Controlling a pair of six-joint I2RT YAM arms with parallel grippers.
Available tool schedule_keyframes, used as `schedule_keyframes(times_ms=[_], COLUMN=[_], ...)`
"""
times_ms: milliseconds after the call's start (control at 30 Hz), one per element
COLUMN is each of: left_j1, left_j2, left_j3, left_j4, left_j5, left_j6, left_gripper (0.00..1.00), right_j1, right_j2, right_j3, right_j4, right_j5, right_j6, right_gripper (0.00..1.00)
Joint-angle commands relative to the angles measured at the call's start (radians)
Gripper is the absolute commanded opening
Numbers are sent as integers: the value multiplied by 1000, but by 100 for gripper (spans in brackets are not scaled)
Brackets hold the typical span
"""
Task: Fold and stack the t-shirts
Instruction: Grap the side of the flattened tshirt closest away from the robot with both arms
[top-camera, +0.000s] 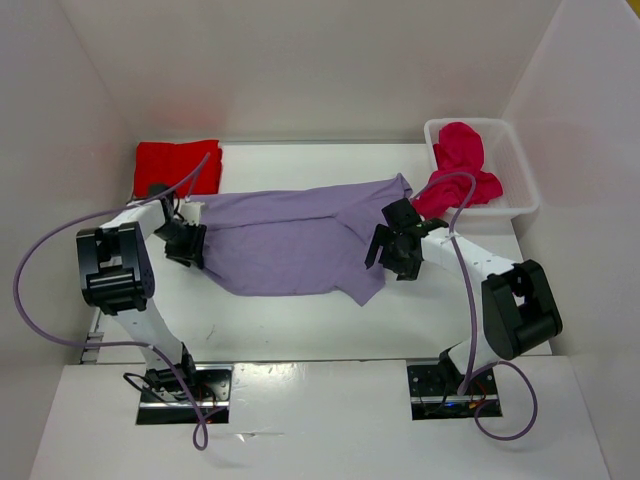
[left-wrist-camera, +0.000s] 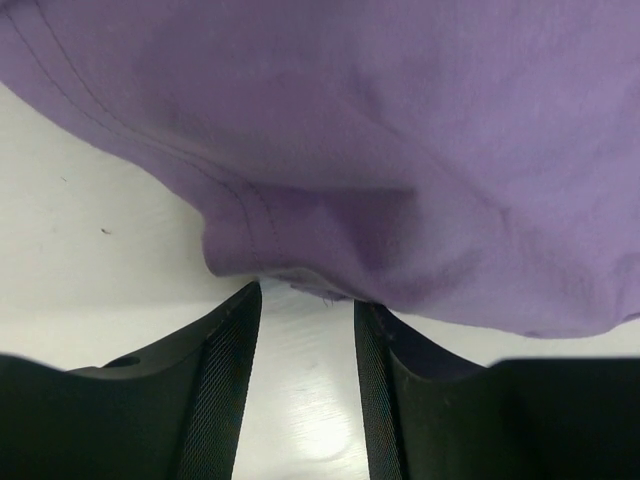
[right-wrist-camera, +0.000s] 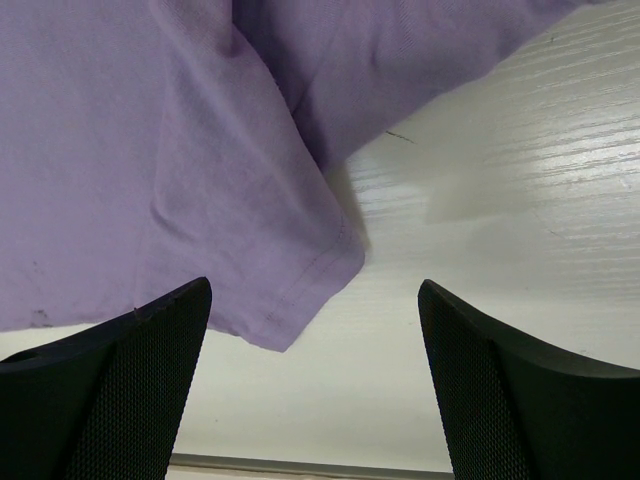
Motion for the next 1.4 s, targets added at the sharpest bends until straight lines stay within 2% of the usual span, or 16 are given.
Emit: schedule_keyframes(times_ms=[0,100,233,367,533,667,867,933,967,1067,1233,1267,1300,1333,1367], left_j1=[-15,-28,-39,-86,-86,-86,-86,-86,-86,-65,-65,-65,-65,-65,-65], left_j2=[59,59,96,96,85,47,-155,-194,-222,-254,-285,-285,-294,-294,-294], left_j3=[4,-18,-9,1,-9,-18,-73,-104,-113,-136,-154,-163,-164,-164,-164], left_j4=[86,117,117,107,87,49,-26,-54,-63,-97,-132,-132,-141,-141,-141], left_j5=[-35,-84,-84,-84,-84,-93,-171,-233,-247,-267,-276,-299,-308,-319,-319], left_j6=[-21,-21,-30,-30,-30,4,73,96,96,106,116,116,116,116,125], left_gripper=[51,45,35,20,1,0,0,0,0,0,0,0,0,0,0], right_j1=[7,7,7,7,7,7,7,7,7,17,56,56,56,56,56], right_j2=[-33,-33,-42,-42,-51,-51,-51,-16,-16,16,142,167,167,167,146], right_j3=[2,2,2,2,2,2,2,-7,-18,-29,2,-10,-10,-22,-23], right_j4=[-8,-17,-17,-17,-26,-37,-51,-13,10,98,98,98,98,98,80], right_j5=[32,32,41,41,51,77,121,85,57,-44,-69,-42,-41,-32,-32], right_j6=[18,18,18,18,27,47,85,75,74,74,51,61,61,70,70], right_gripper=[89,89,89,89,89,89,89,82,73,55,48,27,27,20,2])
